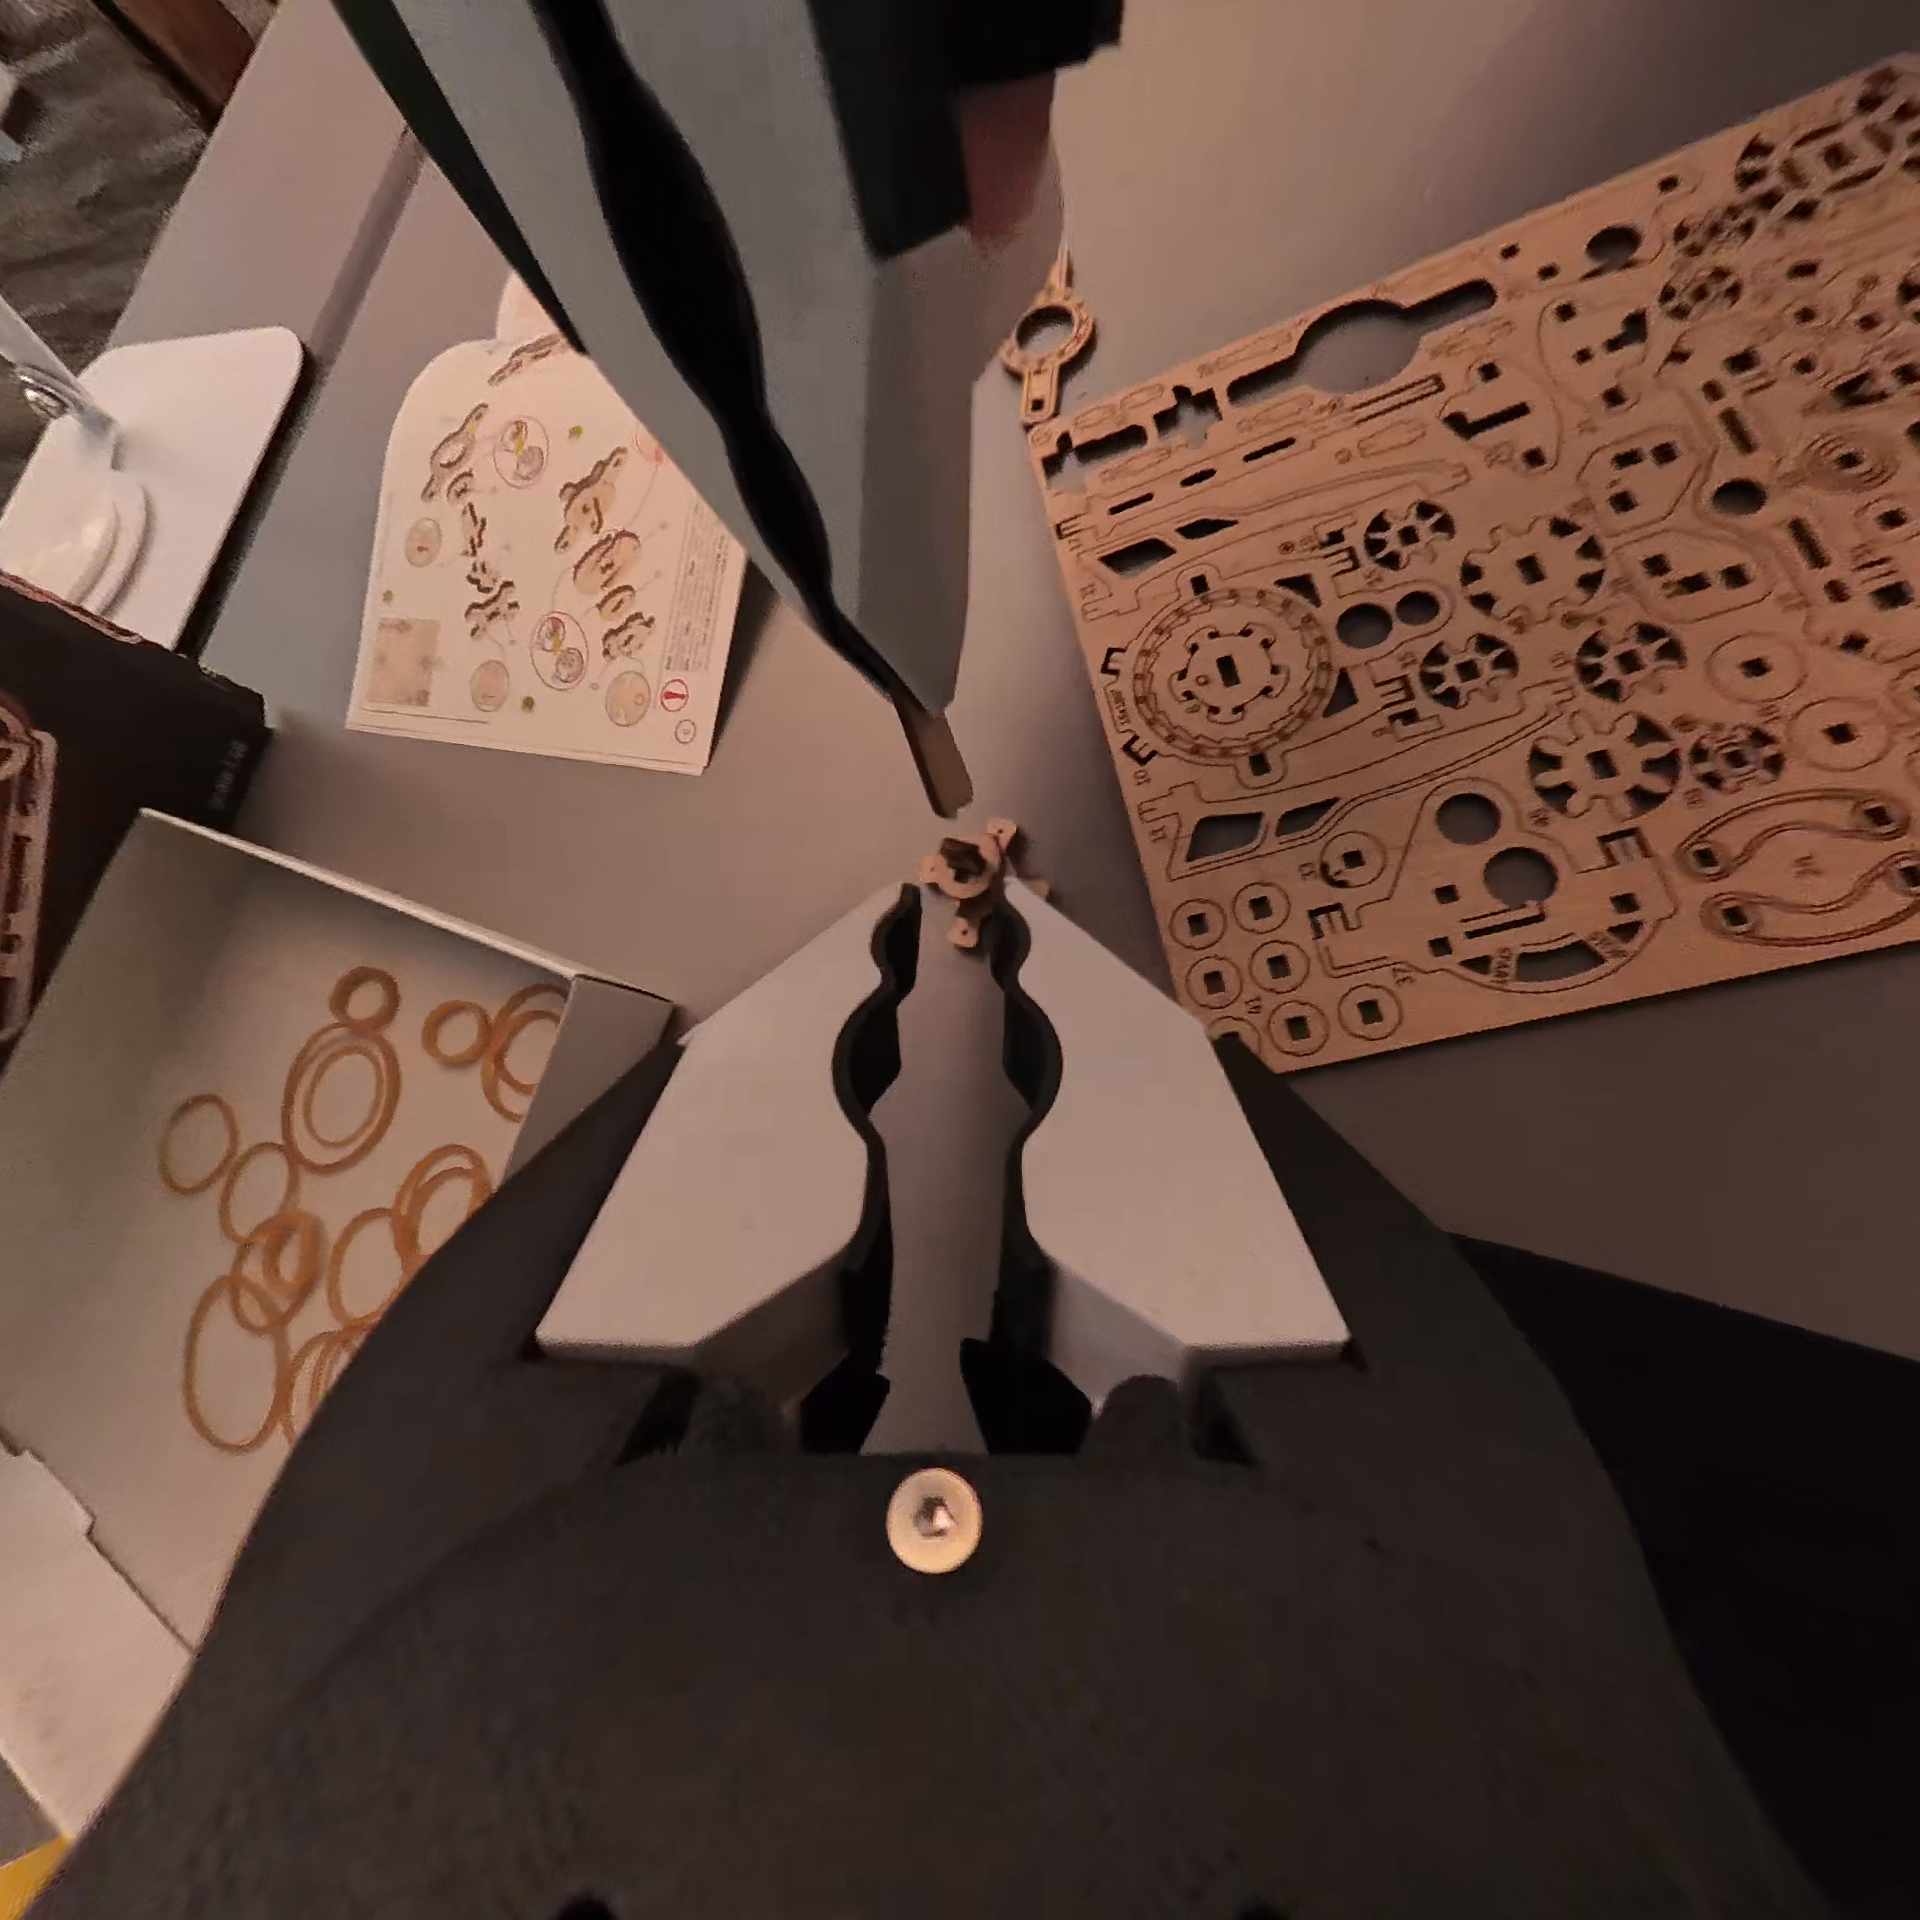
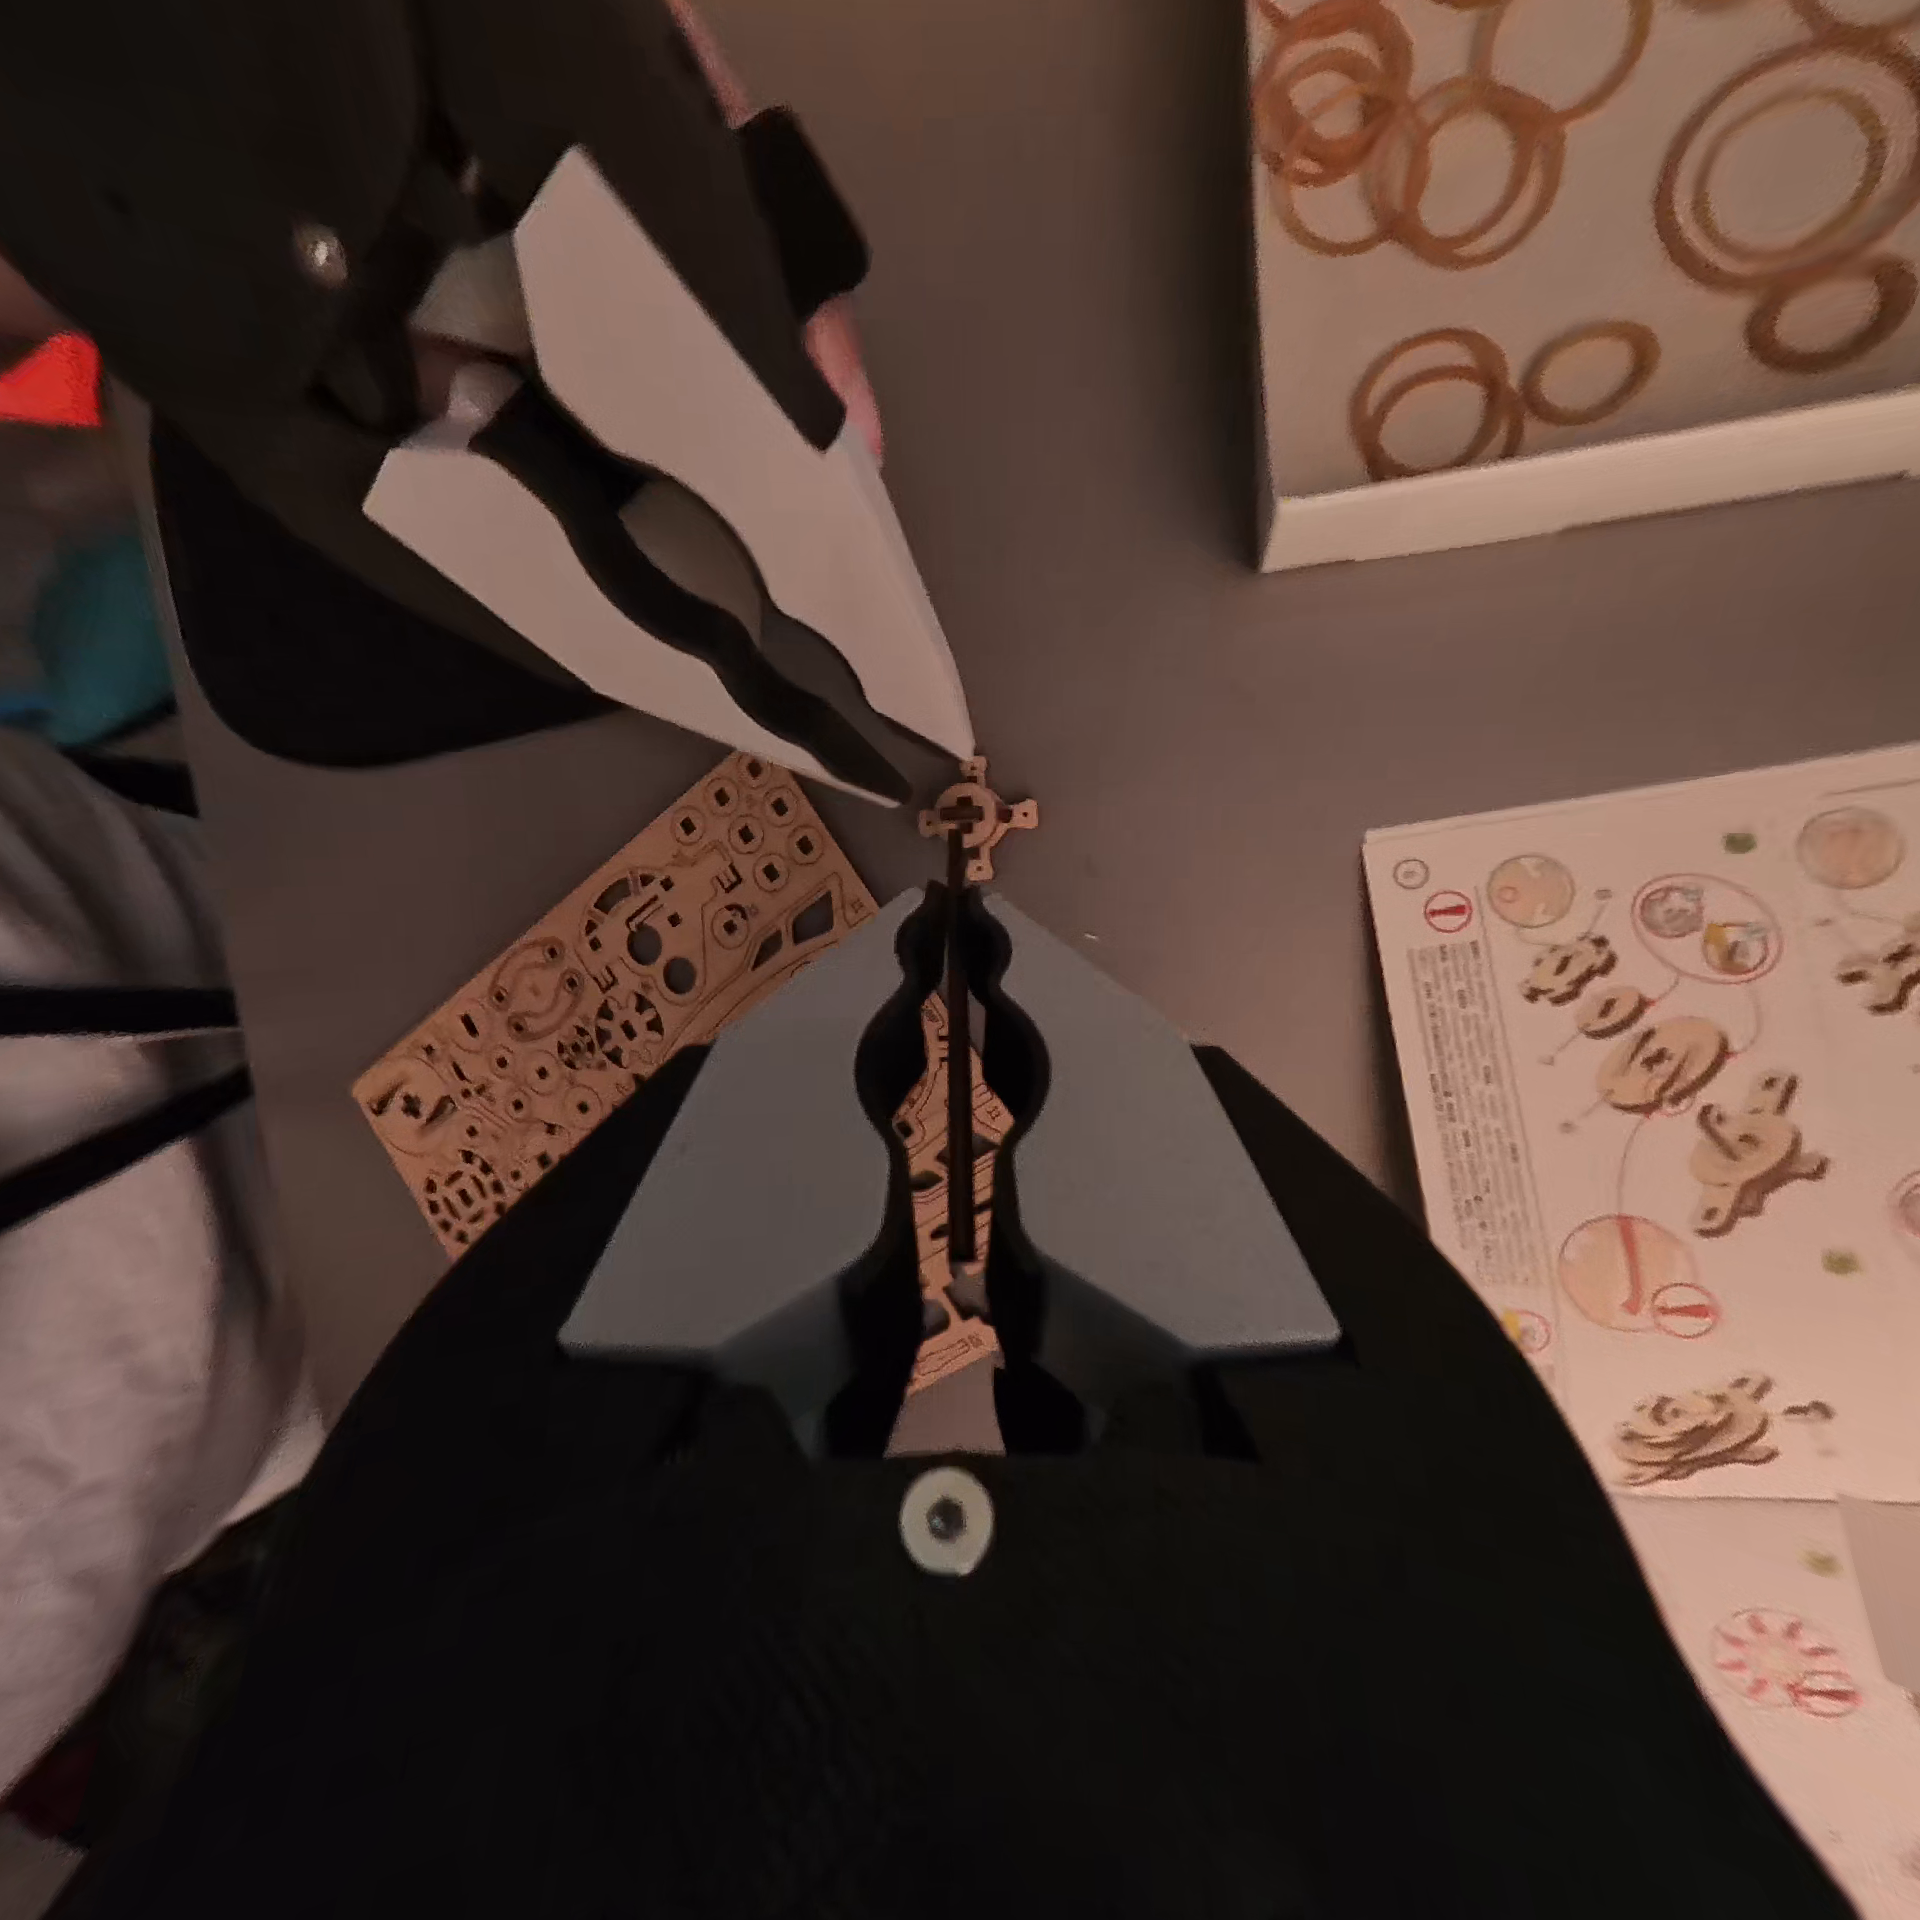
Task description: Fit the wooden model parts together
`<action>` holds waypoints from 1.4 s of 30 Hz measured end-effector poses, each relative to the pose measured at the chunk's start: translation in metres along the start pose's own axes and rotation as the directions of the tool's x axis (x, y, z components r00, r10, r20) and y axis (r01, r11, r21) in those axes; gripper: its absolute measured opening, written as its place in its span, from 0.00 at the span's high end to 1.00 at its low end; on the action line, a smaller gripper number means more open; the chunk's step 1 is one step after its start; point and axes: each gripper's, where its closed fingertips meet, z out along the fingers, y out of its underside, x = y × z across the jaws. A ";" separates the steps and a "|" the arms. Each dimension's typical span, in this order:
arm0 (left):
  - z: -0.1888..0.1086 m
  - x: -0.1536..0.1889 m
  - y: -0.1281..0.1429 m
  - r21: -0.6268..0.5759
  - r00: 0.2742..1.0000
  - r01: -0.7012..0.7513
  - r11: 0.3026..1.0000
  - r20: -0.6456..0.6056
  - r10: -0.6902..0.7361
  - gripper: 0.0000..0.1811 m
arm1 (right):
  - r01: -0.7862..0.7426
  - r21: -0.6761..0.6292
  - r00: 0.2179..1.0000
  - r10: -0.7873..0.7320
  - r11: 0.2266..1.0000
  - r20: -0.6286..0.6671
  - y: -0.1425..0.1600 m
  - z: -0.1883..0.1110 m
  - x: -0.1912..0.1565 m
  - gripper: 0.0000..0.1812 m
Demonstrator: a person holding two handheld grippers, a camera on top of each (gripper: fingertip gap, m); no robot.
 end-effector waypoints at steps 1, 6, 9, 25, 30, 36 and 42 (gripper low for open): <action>0.002 -0.001 0.002 -0.009 1.000 -0.006 1.000 0.002 0.006 0.96 | -0.037 -0.007 0.999 0.037 0.999 0.009 0.001 0.000 0.002 1.00; 0.004 -0.001 0.004 0.012 0.999 0.033 0.999 -0.031 -0.032 0.97 | -0.174 -0.015 0.975 0.175 0.985 0.134 0.000 0.003 -0.001 1.00; 0.004 -0.003 0.002 0.024 0.998 0.052 0.998 -0.036 -0.051 0.97 | -0.212 -0.040 0.968 0.215 0.977 0.129 0.004 0.005 0.003 1.00; 0.007 0.002 0.000 0.062 0.997 0.043 0.997 -0.073 -0.039 0.96 | -0.097 -0.179 0.995 0.090 0.979 -0.045 0.006 0.005 0.003 1.00; 0.005 0.000 0.001 0.064 0.997 0.051 0.997 -0.064 -0.047 0.96 | 0.089 -0.192 0.989 -0.109 0.977 -0.095 0.005 0.007 0.002 1.00; 0.004 -0.001 0.002 0.028 0.996 0.076 0.997 -0.040 -0.075 0.96 | 0.209 -0.227 0.966 -0.238 0.951 -0.105 0.005 0.004 0.003 0.99; 0.005 0.003 0.003 0.009 0.990 0.137 0.990 -0.039 -0.137 0.95 | 0.345 -0.249 0.924 -0.374 0.905 -0.078 0.004 0.005 0.008 0.99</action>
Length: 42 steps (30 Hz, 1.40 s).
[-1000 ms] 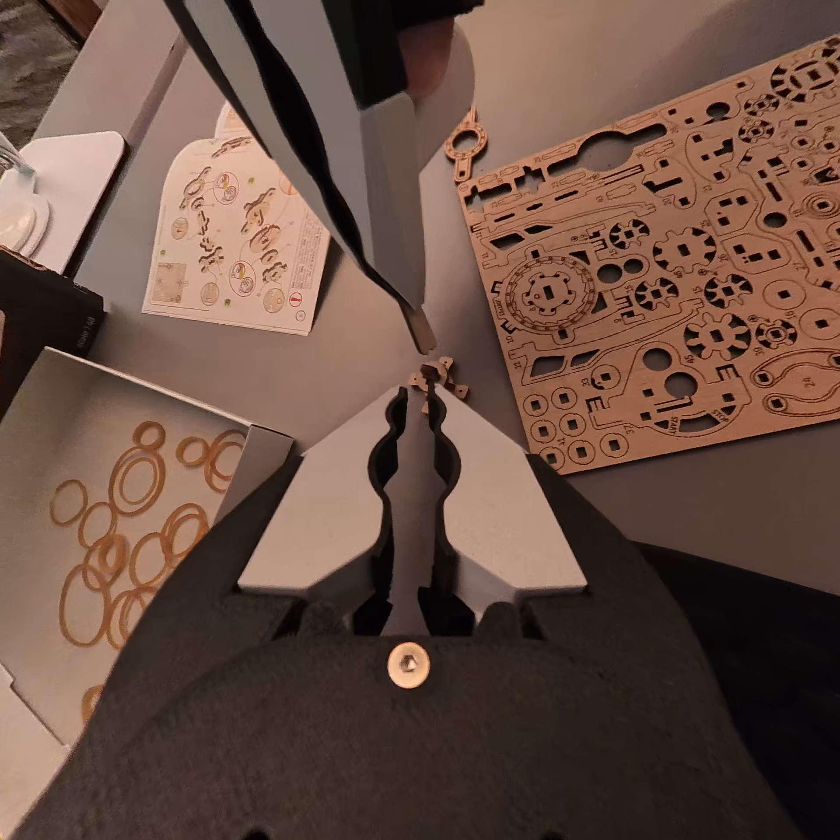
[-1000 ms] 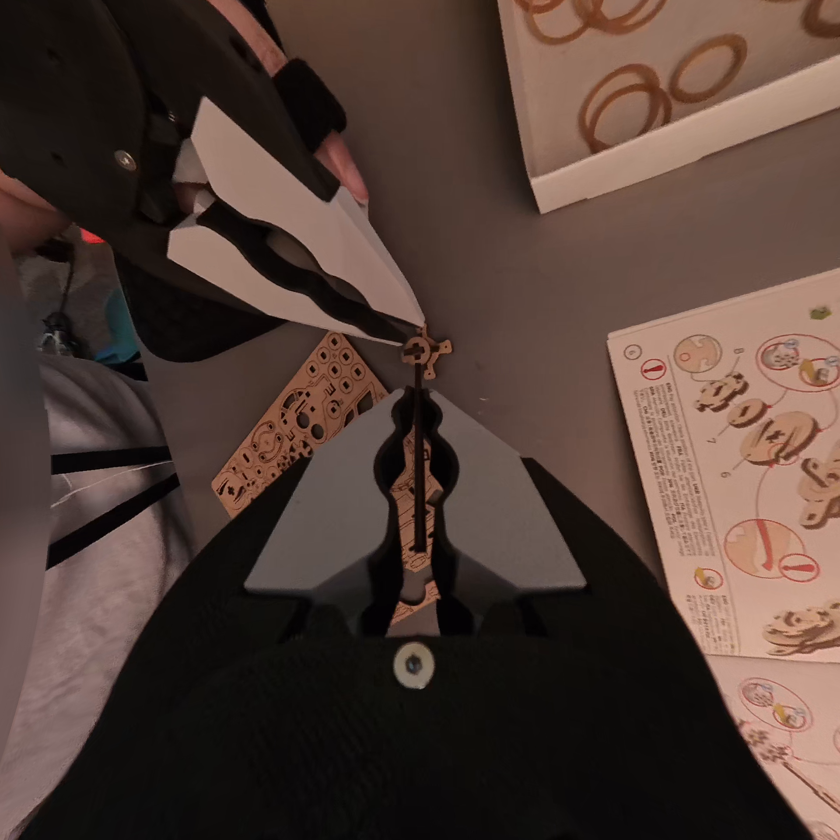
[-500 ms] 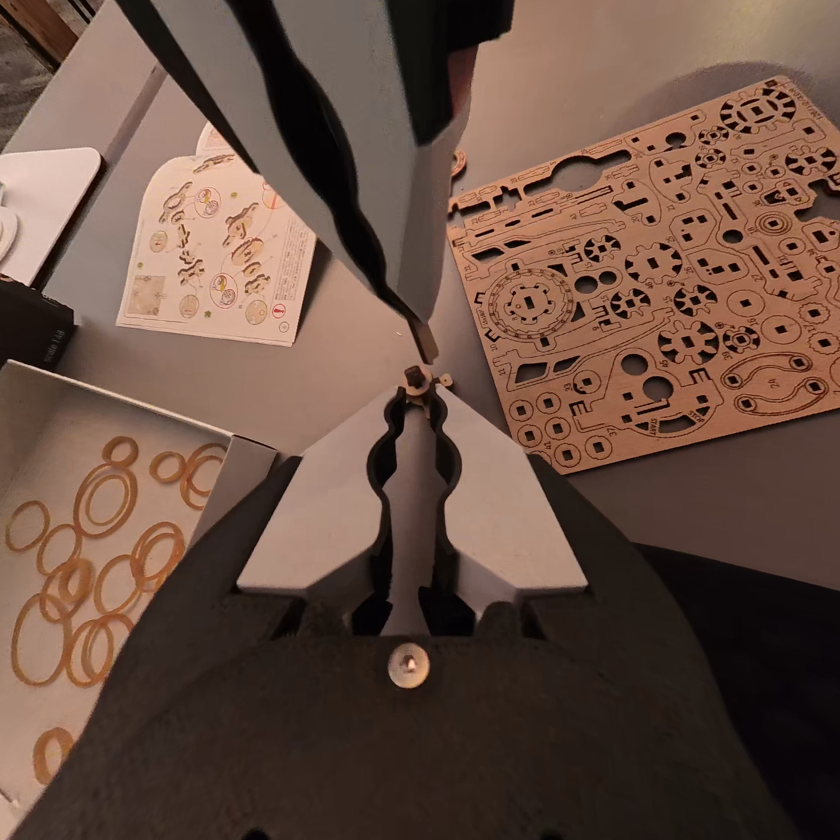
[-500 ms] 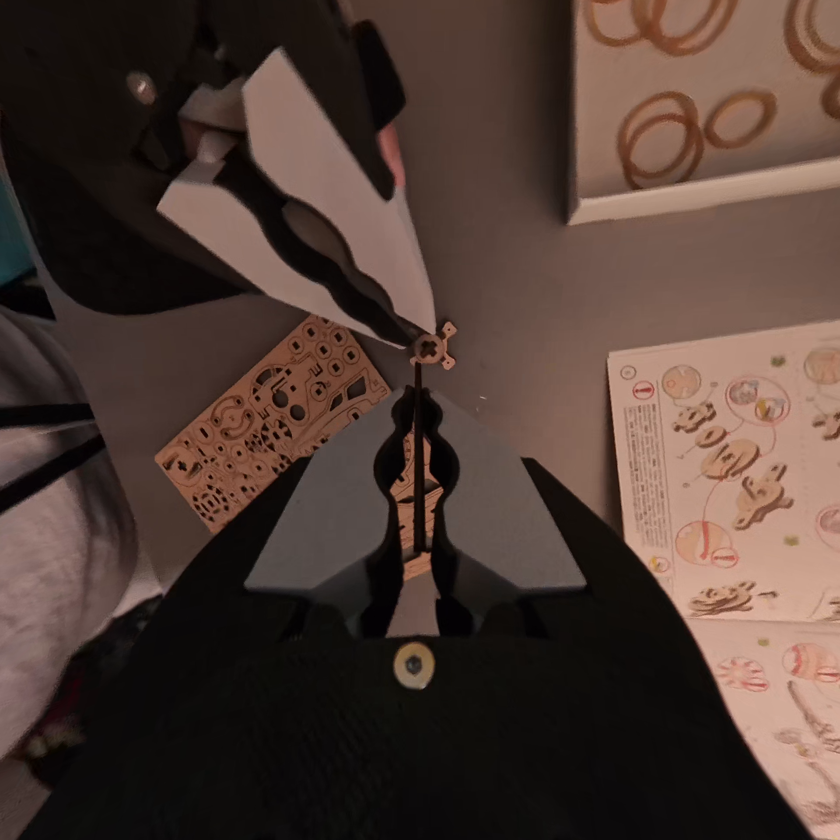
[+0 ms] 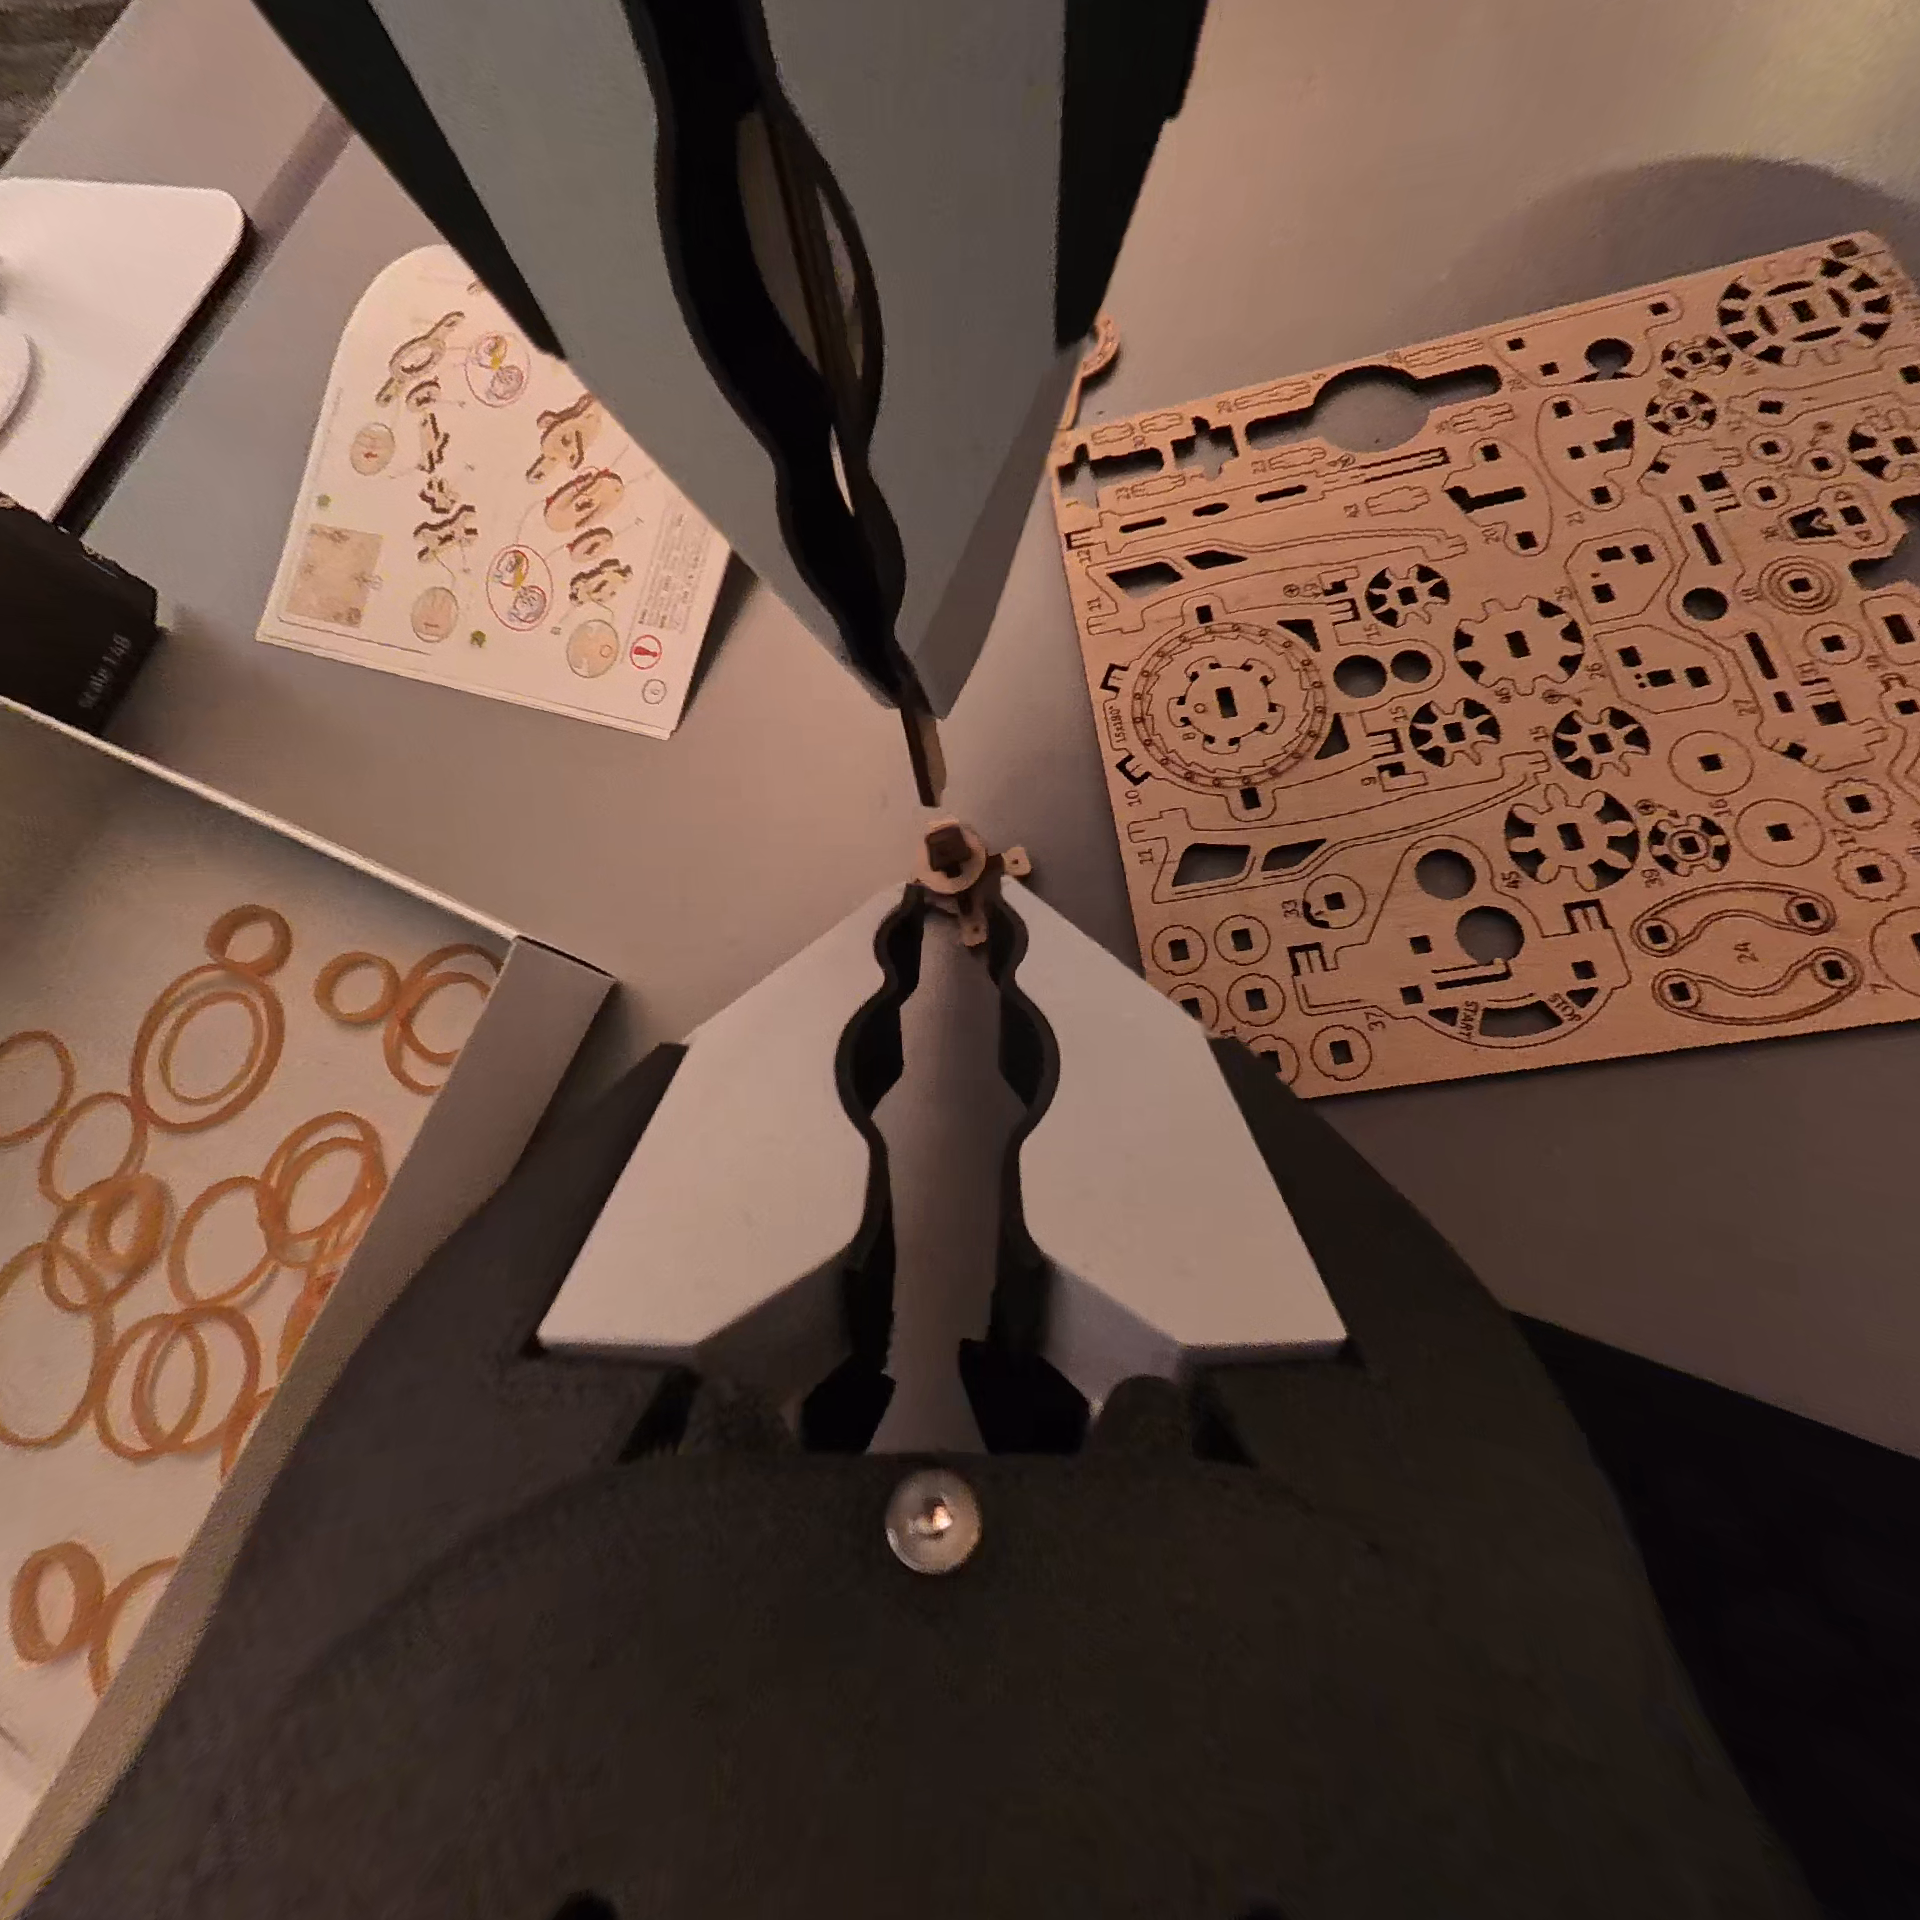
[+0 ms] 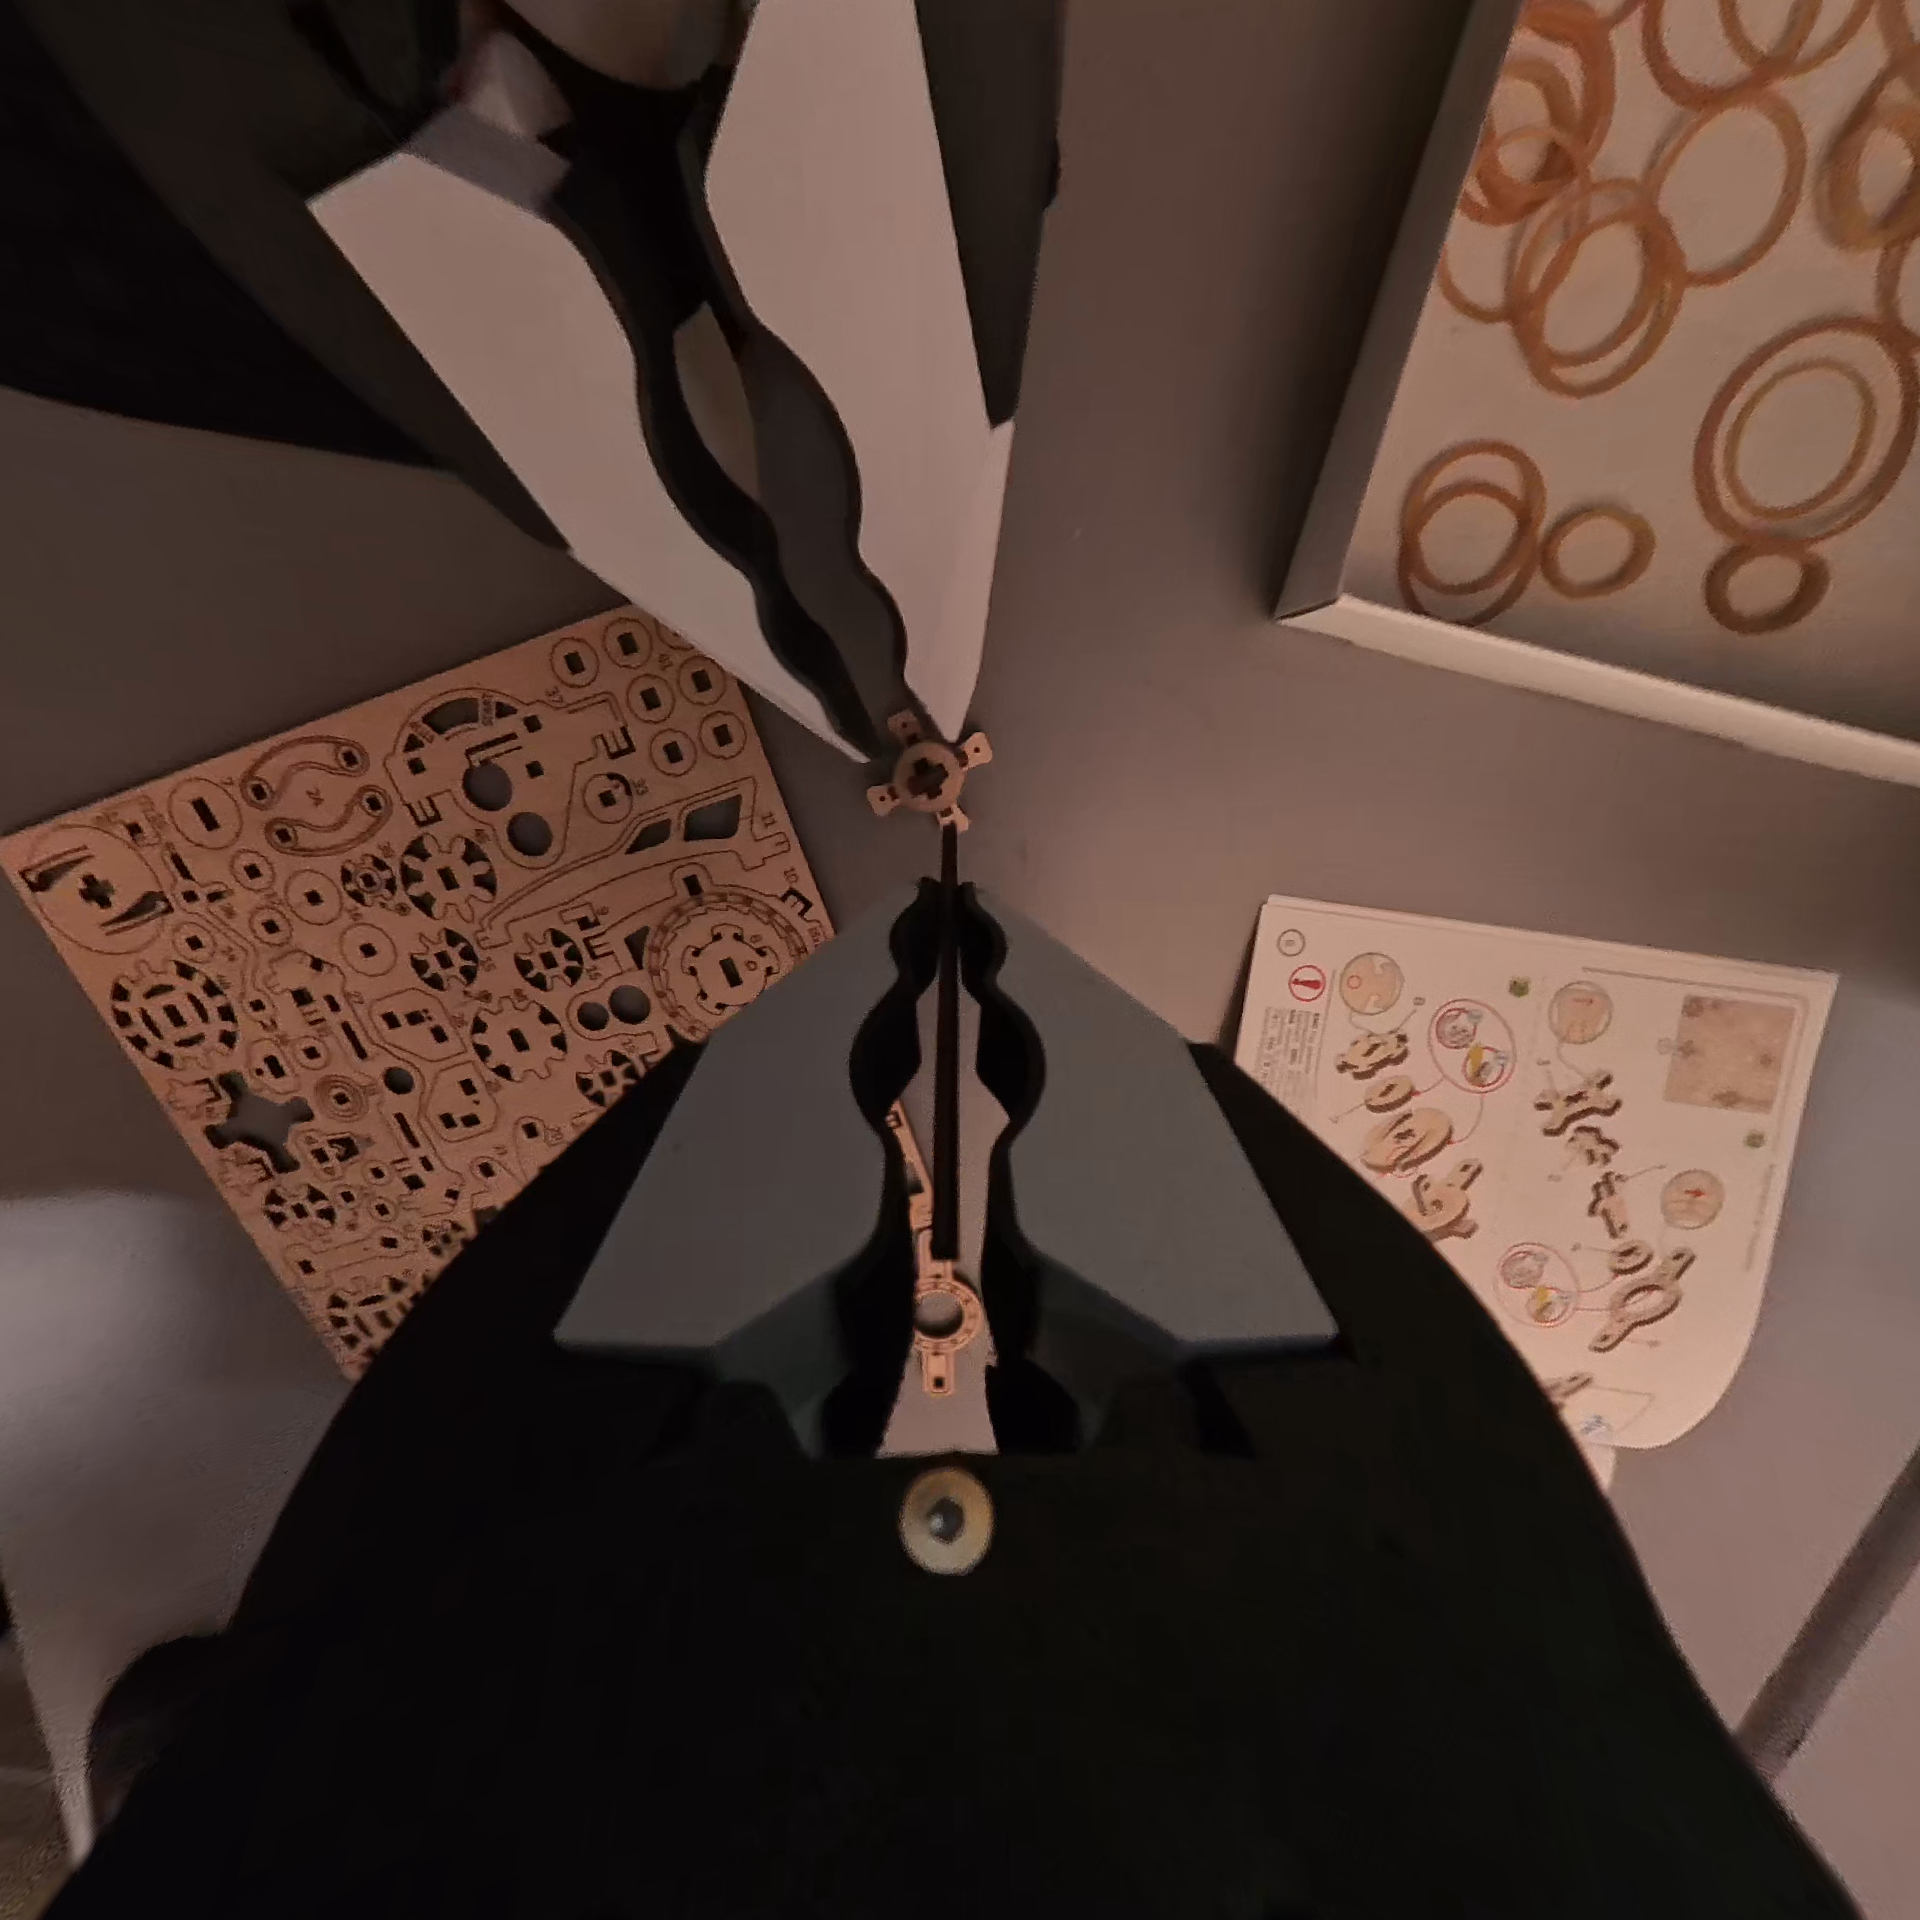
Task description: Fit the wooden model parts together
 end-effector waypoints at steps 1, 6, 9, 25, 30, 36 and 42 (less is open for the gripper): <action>0.001 -0.001 0.001 -0.007 1.000 0.002 1.000 0.010 -0.002 0.94 | 0.020 0.008 1.000 -0.020 1.000 0.005 -0.001 -0.001 0.000 0.99; 0.002 -0.006 -0.001 0.004 0.999 0.014 1.000 0.031 -0.015 0.96 | 0.086 0.042 0.996 -0.087 0.995 0.027 -0.007 -0.001 -0.003 0.99; 0.001 -0.005 -0.001 0.006 0.999 0.023 1.000 0.027 -0.024 0.96 | 0.103 0.022 0.995 -0.103 0.994 0.015 -0.005 0.001 0.000 0.99; 0.005 -0.001 0.001 -0.008 0.999 -0.033 0.999 0.027 0.033 0.96 | 0.129 -0.017 0.991 -0.129 0.991 0.018 -0.004 0.003 -0.002 0.99; 0.000 -0.001 -0.005 0.041 1.000 0.001 0.999 -0.003 -0.001 0.98 | 0.140 -0.033 0.990 -0.139 0.990 0.011 -0.004 0.004 -0.003 0.99; 0.004 -0.002 -0.002 0.015 1.000 -0.025 1.000 0.013 0.024 0.98 | 0.148 -0.040 0.989 -0.148 0.988 0.006 -0.006 0.004 -0.002 0.99; 0.004 -0.001 -0.001 0.021 1.000 -0.010 1.000 -0.005 0.010 0.99 | 0.158 -0.059 0.987 -0.156 0.986 0.022 -0.008 0.004 -0.002 0.99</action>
